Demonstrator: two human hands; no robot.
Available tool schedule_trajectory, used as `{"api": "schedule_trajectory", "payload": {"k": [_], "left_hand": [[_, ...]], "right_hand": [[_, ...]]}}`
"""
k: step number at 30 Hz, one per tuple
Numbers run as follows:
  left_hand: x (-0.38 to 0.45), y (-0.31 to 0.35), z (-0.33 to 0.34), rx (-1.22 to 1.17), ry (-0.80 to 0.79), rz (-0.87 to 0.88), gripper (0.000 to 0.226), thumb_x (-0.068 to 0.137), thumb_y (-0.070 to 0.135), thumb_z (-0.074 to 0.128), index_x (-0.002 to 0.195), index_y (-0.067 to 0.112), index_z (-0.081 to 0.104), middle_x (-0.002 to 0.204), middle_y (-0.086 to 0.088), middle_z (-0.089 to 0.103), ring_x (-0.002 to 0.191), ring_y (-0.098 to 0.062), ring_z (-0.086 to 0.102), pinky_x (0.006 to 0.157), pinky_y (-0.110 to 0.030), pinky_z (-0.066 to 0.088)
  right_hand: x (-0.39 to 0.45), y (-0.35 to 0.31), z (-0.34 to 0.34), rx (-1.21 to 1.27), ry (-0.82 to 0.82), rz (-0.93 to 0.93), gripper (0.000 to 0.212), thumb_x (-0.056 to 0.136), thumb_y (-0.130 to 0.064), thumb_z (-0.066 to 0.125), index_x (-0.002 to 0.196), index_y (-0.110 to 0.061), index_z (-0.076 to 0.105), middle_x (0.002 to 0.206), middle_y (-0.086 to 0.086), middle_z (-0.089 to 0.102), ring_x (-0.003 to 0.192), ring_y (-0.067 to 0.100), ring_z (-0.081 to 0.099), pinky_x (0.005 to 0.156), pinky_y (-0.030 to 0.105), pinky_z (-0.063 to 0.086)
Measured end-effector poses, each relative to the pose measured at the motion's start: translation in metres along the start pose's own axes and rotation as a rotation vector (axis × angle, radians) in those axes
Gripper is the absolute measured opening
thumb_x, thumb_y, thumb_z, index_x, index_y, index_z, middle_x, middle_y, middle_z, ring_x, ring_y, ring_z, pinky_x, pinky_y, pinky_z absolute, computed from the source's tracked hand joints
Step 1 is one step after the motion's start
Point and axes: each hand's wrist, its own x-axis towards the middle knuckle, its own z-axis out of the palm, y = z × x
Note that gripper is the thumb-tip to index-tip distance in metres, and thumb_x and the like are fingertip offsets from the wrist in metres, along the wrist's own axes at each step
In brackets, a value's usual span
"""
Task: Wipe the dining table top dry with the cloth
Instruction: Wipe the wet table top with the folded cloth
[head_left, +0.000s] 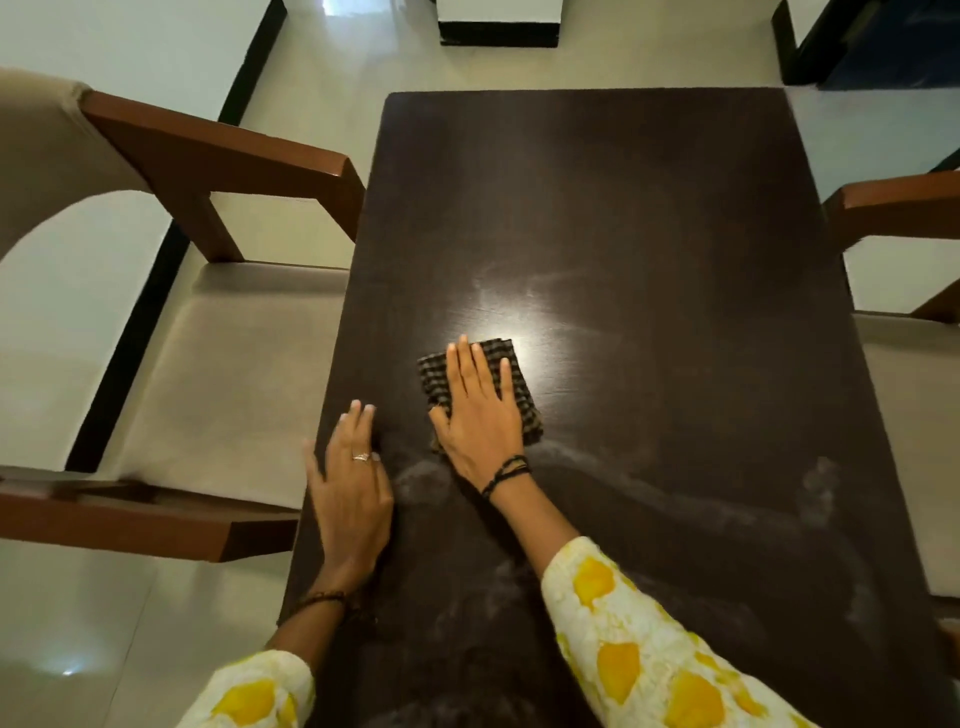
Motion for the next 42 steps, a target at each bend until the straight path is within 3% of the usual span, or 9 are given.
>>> {"api": "schedule_trajectory", "payload": {"k": [5, 8, 11, 15, 20, 25, 30, 34, 42], "left_hand": [[-0.037, 0.101, 0.025, -0.072, -0.25, 0.284, 0.047, 0.099, 0.033, 0.019, 0.135, 0.014, 0.044, 0.146, -0.004, 0.036, 0.135, -0.015, 0.027, 0.112, -0.046, 0.012], [-0.048, 0.133, 0.044, -0.057, -0.323, 0.286, 0.049, 0.1, 0.034, 0.016, 0.14, 0.015, 0.037, 0.149, -0.001, 0.029, 0.138, -0.013, 0.025, 0.112, -0.043, 0.014], [-0.054, 0.141, 0.052, 0.006, -0.35, 0.26, 0.048, 0.1, 0.032, 0.015, 0.142, 0.014, 0.031, 0.15, -0.002, 0.028, 0.138, -0.015, 0.025, 0.112, -0.042, 0.016], [-0.053, 0.143, 0.053, 0.027, -0.333, 0.253, 0.046, 0.098, 0.027, 0.023, 0.142, 0.014, 0.031, 0.149, -0.003, 0.031, 0.138, -0.015, 0.026, 0.112, -0.042, 0.016], [-0.053, 0.145, 0.053, 0.046, -0.319, 0.264, 0.047, 0.098, 0.027, 0.021, 0.14, 0.012, 0.035, 0.147, -0.005, 0.034, 0.137, -0.014, 0.025, 0.113, -0.041, 0.014], [-0.054, 0.144, 0.053, 0.092, -0.319, 0.265, 0.049, 0.099, 0.031, 0.017, 0.142, 0.013, 0.031, 0.149, -0.005, 0.03, 0.138, -0.014, 0.023, 0.115, -0.038, 0.009], [-0.056, 0.15, 0.052, 0.093, -0.297, 0.267, 0.049, 0.098, 0.03, 0.02, 0.142, 0.012, 0.029, 0.149, -0.006, 0.03, 0.136, -0.016, 0.026, 0.115, -0.038, 0.01], [-0.056, 0.151, 0.052, 0.103, -0.3, 0.272, 0.049, 0.097, 0.028, 0.022, 0.142, 0.01, 0.03, 0.148, -0.007, 0.03, 0.136, -0.015, 0.026, 0.115, -0.038, 0.008], [-0.06, 0.156, 0.052, 0.068, -0.347, 0.369, 0.048, 0.096, 0.024, 0.024, 0.142, 0.01, 0.03, 0.147, -0.005, 0.032, 0.136, -0.013, 0.025, 0.115, -0.039, 0.01]], "right_hand": [[-0.018, 0.118, -0.015, -0.01, 0.039, 0.126, 0.071, 0.082, -0.041, 0.026, 0.141, -0.004, 0.038, 0.147, 0.013, 0.039, 0.135, 0.025, 0.039, 0.109, 0.051, 0.028], [-0.036, 0.196, -0.03, -0.072, 0.057, 0.248, 0.071, 0.086, -0.042, 0.022, 0.146, -0.004, 0.029, 0.152, 0.014, 0.029, 0.139, 0.027, 0.033, 0.111, 0.051, 0.023], [-0.051, 0.242, -0.046, -0.029, 0.024, 0.345, 0.069, 0.091, -0.04, 0.02, 0.15, -0.006, 0.012, 0.158, 0.012, 0.011, 0.145, 0.026, 0.013, 0.116, 0.048, 0.006], [-0.05, 0.23, -0.045, -0.025, 0.065, 0.401, 0.066, 0.094, -0.037, 0.026, 0.149, -0.004, 0.013, 0.157, 0.015, 0.011, 0.145, 0.029, 0.012, 0.115, 0.05, 0.004], [-0.036, 0.153, -0.031, -0.038, 0.007, 0.185, 0.074, 0.082, -0.042, 0.016, 0.146, -0.005, 0.028, 0.153, 0.015, 0.027, 0.141, 0.028, 0.028, 0.113, 0.051, 0.017], [-0.039, 0.161, -0.032, -0.043, -0.07, -0.063, 0.078, 0.081, -0.045, 0.004, 0.15, -0.009, 0.012, 0.158, 0.009, 0.012, 0.146, 0.02, 0.011, 0.116, 0.043, -0.002], [-0.052, 0.264, -0.047, -0.071, 0.067, 0.181, 0.076, 0.083, -0.042, 0.005, 0.15, -0.008, 0.013, 0.158, 0.01, 0.013, 0.145, 0.021, 0.015, 0.116, 0.045, 0.008], [-0.067, 0.333, -0.059, -0.062, 0.056, 0.334, 0.065, 0.096, -0.039, 0.027, 0.151, -0.007, 0.008, 0.158, 0.011, 0.007, 0.146, 0.023, 0.009, 0.117, 0.045, 0.003], [-0.166, 0.317, -0.04, -0.098, 0.058, 0.35, 0.068, 0.089, -0.041, 0.023, 0.145, -0.002, 0.029, 0.151, 0.017, 0.03, 0.139, 0.028, 0.033, 0.113, 0.046, 0.02]]}}
